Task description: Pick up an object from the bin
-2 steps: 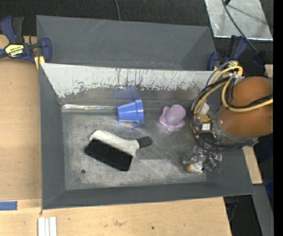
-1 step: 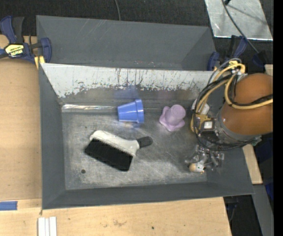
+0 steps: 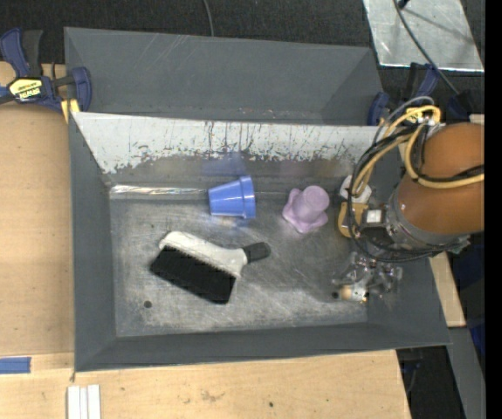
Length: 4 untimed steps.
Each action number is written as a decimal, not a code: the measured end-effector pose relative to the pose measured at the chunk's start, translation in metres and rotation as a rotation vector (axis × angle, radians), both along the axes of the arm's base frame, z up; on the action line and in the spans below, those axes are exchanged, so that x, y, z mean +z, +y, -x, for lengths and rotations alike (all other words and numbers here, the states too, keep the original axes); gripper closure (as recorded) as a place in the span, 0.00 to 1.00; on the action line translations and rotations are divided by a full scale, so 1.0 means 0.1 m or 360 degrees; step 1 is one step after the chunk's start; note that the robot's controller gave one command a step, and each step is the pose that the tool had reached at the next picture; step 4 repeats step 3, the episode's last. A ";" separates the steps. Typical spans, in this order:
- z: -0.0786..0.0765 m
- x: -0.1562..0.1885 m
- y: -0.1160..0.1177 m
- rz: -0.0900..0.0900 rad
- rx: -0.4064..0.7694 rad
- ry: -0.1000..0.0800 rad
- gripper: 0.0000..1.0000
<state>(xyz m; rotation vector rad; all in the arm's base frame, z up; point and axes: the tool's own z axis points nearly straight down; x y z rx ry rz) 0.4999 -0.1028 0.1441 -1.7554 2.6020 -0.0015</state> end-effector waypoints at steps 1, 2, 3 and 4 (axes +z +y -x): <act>-0.01 0.06 0.00 0.0002 -0.0001 -0.0006 1.00; 0.00 0.12 0.00 -0.0001 -0.0001 0.0003 1.00; 0.00 0.24 0.00 -0.0001 -0.0001 0.0004 1.00; 0.00 0.24 0.00 -0.0001 -0.0001 0.0004 1.00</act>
Offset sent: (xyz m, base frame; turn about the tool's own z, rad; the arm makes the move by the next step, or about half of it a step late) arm -0.0001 0.0000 0.0453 0.0000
